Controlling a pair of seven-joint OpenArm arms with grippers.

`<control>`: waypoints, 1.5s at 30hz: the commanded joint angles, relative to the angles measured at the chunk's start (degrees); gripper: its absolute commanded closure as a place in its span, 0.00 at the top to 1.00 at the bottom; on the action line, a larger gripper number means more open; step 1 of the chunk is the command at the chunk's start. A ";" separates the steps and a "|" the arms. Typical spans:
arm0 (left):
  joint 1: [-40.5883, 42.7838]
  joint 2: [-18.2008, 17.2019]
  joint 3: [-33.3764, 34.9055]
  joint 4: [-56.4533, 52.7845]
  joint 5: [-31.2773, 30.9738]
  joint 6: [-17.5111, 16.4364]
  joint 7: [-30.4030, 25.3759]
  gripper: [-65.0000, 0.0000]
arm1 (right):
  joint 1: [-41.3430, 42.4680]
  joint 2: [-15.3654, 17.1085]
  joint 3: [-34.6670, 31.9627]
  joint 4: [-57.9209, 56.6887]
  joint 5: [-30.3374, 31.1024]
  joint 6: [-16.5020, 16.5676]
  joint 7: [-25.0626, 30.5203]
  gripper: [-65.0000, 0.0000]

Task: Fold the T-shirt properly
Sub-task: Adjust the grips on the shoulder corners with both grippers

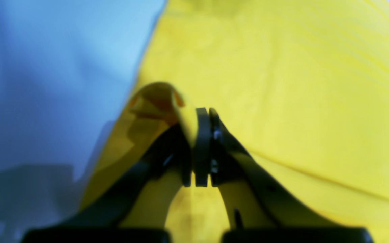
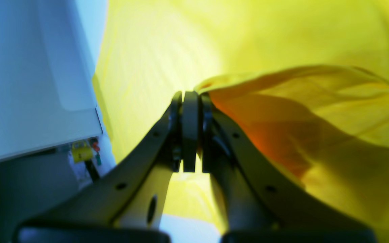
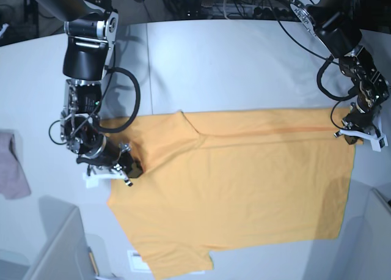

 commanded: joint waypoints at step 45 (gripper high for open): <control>-5.76 -2.22 2.99 -2.38 -0.79 2.08 -1.26 0.46 | 4.68 3.54 -5.04 -4.62 0.86 0.48 4.85 0.36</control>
